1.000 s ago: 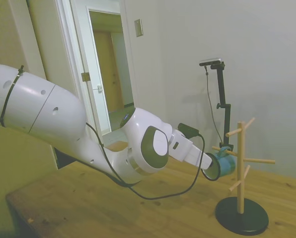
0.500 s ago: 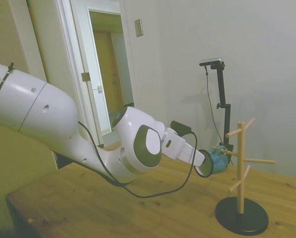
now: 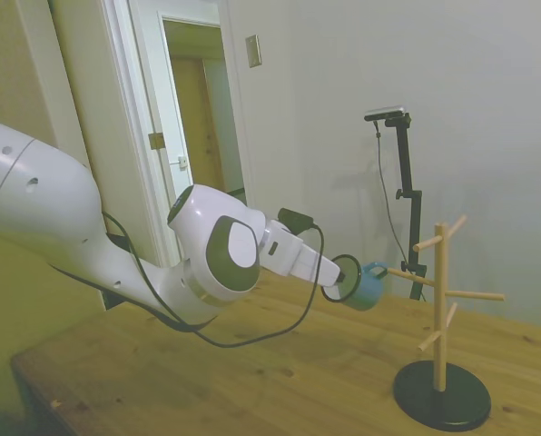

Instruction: Unload the mug

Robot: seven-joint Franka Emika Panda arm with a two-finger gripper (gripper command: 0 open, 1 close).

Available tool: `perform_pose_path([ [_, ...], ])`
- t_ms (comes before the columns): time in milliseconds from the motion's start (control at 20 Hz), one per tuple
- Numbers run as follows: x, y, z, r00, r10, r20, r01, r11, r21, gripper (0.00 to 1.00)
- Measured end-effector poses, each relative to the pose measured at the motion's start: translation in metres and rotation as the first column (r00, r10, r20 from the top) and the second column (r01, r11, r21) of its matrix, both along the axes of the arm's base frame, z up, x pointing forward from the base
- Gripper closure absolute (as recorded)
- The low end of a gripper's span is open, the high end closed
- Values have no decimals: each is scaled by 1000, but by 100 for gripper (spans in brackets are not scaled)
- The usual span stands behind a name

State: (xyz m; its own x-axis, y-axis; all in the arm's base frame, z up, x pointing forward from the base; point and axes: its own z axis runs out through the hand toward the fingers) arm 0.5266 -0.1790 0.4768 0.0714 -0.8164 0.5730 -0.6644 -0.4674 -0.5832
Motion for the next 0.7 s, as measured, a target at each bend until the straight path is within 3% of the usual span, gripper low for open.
perform_pose_path([
  [250,-5,42,-1,998,63,-11,-63,998,-3,100],
  [500,-13,105,-50,977,179,-112,-175,983,48,100],
  [700,-20,138,-68,954,250,-162,-241,968,74,100],
])
